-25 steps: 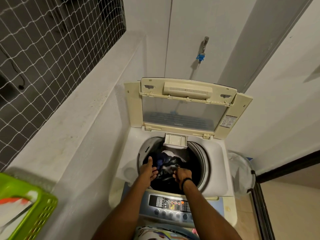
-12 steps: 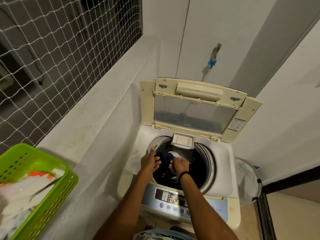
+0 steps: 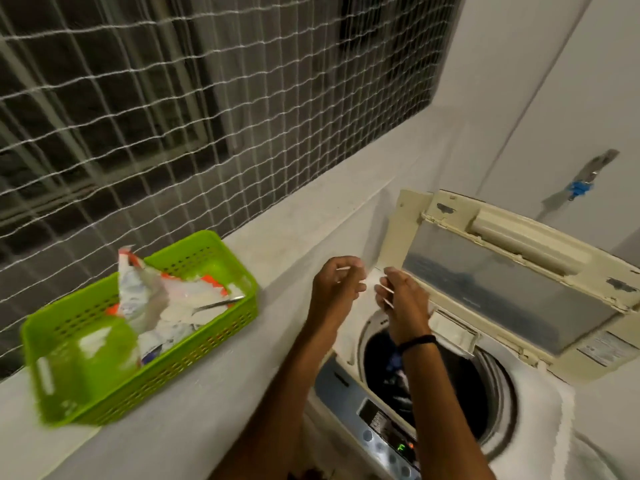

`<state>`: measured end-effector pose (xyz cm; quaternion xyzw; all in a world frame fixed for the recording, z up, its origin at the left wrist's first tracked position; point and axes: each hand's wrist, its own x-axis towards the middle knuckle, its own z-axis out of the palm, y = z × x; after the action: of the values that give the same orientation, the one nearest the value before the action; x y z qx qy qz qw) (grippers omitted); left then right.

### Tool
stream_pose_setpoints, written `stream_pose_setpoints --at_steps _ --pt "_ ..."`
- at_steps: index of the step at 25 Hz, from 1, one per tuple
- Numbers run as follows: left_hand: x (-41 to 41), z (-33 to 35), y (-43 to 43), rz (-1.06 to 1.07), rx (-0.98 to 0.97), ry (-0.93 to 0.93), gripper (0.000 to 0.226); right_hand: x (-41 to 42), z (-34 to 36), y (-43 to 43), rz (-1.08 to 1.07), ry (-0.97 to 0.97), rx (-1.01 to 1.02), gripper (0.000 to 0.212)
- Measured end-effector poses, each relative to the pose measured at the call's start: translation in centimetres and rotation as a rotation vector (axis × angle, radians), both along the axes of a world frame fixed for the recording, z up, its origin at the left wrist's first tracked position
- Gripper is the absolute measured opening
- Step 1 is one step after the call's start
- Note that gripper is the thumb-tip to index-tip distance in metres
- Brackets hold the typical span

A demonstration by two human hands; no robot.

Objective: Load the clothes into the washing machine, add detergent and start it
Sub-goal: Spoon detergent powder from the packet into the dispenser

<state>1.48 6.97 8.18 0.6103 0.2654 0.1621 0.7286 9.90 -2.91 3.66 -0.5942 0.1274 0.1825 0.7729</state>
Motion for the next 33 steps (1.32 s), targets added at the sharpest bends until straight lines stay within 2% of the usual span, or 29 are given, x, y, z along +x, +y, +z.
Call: stream_pose_setpoints --at_steps 3,6,10,13,15,18,22,29,33 --pt "-4.4 4.5 2.4 0.083 0.128 -0.123 0.011 -2.3 4.9 3.7 0.213 -0.140 0.015 0.019" --pt "-8.8 7.3 5.3 0.227 0.191 -0.211 0.010 -4.9 8.6 7.4 0.429 -0.456 -0.092 0.015" --pt "-14.4 8.7 9.2 0.529 0.290 -0.207 0.008 -7.4 11.4 13.3 0.848 -1.034 -0.485 0.011" --pt "-17.5 8.1 12.4 0.704 0.420 -0.133 0.008 -9.3 10.9 18.3 1.222 -1.312 -0.862 0.016" --pt "-18.9 6.7 14.6 0.763 0.494 0.015 0.009 -10.5 9.8 20.3 1.406 -1.423 -1.120 0.018" --pt "-19.7 5.0 16.3 0.727 0.524 0.258 0.016 -11.2 9.5 21.5 1.524 -1.475 -1.350 0.029" --pt "-19.6 4.0 16.2 0.614 0.568 0.523 0.018 -11.5 9.5 21.9 1.508 -1.455 -1.427 0.031" --pt "-20.0 3.7 16.6 0.631 0.643 0.625 0.010 -11.2 11.0 22.3 1.630 -1.362 -1.424 0.031" --pt "-20.0 3.8 16.6 0.612 0.606 0.641 0.010 -10.7 11.6 22.7 1.790 -1.255 -1.379 0.008"
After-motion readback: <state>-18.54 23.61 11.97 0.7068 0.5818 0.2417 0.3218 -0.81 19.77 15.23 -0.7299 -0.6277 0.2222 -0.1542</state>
